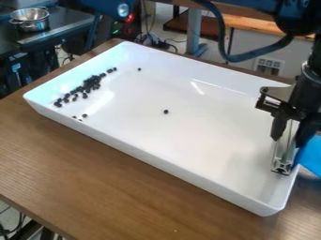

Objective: Sweep into pile

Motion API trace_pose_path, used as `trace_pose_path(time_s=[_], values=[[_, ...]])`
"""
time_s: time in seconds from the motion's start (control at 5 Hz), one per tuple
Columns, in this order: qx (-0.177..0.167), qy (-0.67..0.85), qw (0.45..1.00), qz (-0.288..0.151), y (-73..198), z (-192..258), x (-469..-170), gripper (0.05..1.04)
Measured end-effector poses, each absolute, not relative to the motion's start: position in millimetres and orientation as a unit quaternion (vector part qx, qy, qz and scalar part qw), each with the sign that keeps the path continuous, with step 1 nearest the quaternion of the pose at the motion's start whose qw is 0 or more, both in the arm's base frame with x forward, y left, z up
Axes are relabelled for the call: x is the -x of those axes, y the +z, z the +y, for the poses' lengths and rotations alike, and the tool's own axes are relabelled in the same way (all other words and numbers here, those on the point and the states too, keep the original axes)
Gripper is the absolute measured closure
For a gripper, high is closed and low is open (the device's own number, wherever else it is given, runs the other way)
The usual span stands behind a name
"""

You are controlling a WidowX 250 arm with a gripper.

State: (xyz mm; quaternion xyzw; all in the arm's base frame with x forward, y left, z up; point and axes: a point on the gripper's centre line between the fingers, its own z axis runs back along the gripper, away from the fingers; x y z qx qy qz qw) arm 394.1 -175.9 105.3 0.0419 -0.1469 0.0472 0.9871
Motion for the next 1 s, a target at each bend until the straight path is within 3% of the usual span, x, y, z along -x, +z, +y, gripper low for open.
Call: trace_pose_path(time_s=[0.6, 0.8, 1.0], values=[[-0.059, 0.035, 0.983, -0.171, 91.4, -169.1, -391.6, 0.741], [-0.072, 0.039, 0.98, -0.179, 89.7, -143.3, -396.0, 0.741], [-0.113, 0.073, 0.971, -0.196, 93.9, -100.0, -405.1, 0.741]])
